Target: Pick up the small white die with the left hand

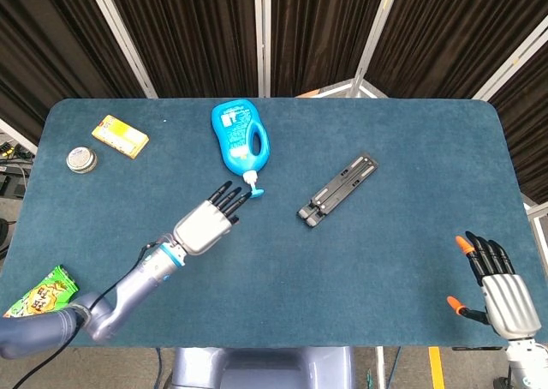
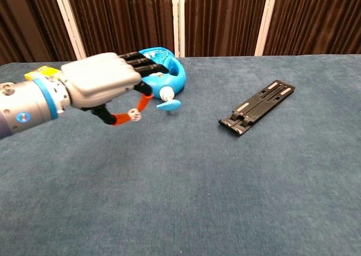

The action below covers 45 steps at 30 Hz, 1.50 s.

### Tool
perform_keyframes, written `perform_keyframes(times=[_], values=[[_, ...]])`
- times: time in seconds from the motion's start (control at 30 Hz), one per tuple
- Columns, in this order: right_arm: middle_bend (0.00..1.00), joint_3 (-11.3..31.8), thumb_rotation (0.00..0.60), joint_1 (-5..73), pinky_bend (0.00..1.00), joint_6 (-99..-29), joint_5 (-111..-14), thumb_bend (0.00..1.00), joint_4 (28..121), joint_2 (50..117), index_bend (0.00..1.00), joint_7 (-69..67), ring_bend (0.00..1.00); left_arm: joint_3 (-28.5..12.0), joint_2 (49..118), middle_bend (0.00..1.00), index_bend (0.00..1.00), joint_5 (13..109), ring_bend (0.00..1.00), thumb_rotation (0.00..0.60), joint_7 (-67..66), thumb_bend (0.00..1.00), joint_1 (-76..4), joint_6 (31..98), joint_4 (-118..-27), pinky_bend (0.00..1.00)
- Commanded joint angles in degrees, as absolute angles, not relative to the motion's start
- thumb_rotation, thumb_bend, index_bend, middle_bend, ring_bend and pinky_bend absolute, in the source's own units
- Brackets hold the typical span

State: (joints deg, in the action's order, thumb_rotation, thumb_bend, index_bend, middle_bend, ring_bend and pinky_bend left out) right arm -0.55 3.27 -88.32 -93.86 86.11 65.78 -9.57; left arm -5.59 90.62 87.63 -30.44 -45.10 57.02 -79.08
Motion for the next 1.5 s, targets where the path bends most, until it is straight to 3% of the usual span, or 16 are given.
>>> perform_keyframes(times=[0.03,0.2,0.47,0.63,0.73,1.03,1.23,1.5], values=[[0.00,-0.55,0.600,3.19,0.00,-88.54,-93.93,0.08,86.17,65.65,0.00,-9.73,0.00,-6.21,91.08,0.00,0.44,86.17,0.00,0.600,-32.39,0.41,-45.40,56.58,-80.53,0.00],[0.00,-0.59,0.600,3.09,0.00,-88.66,-94.01,0.08,86.25,65.51,0.00,-9.76,0.00,-6.50,90.24,0.00,0.35,84.83,0.00,0.600,-33.86,0.35,-45.19,56.78,-81.57,0.00],[0.00,-0.69,0.600,3.09,0.00,-88.46,-94.07,0.08,86.26,65.75,0.00,-9.19,0.00,-6.07,88.67,0.00,0.34,84.13,0.00,0.600,-32.45,0.35,-43.76,58.68,-82.33,0.00],[0.00,-0.62,0.600,3.06,0.00,-88.46,-93.93,0.08,86.26,65.76,0.00,-9.14,0.00,-4.91,87.51,0.00,0.28,84.57,0.00,0.600,-30.42,0.35,-41.58,61.47,-82.99,0.00],[0.00,-0.56,0.600,3.09,0.00,-88.37,-93.82,0.08,86.27,65.70,0.00,-9.20,0.00,-3.46,86.20,0.00,0.23,85.07,0.00,0.600,-29.45,0.35,-38.38,65.59,-84.37,0.00],[0.00,-0.74,0.600,3.19,0.00,-88.18,-94.26,0.08,86.21,66.33,0.00,-7.98,0.00,4.15,81.16,0.00,0.06,85.46,0.00,0.600,-27.06,0.27,-18.02,90.08,-89.53,0.00],[0.00,-0.90,0.600,3.15,0.00,-88.54,-94.93,0.08,86.62,66.64,0.00,-6.87,0.00,7.29,78.68,0.00,0.00,86.29,0.00,0.600,-24.63,0.19,-10.26,96.89,-90.32,0.00],[0.00,-1.26,0.600,3.28,0.00,-88.55,-95.84,0.08,87.06,66.74,0.00,-6.19,0.00,7.21,78.20,0.00,0.00,86.66,0.00,0.600,-23.69,0.18,-6.14,99.54,-89.41,0.00]])
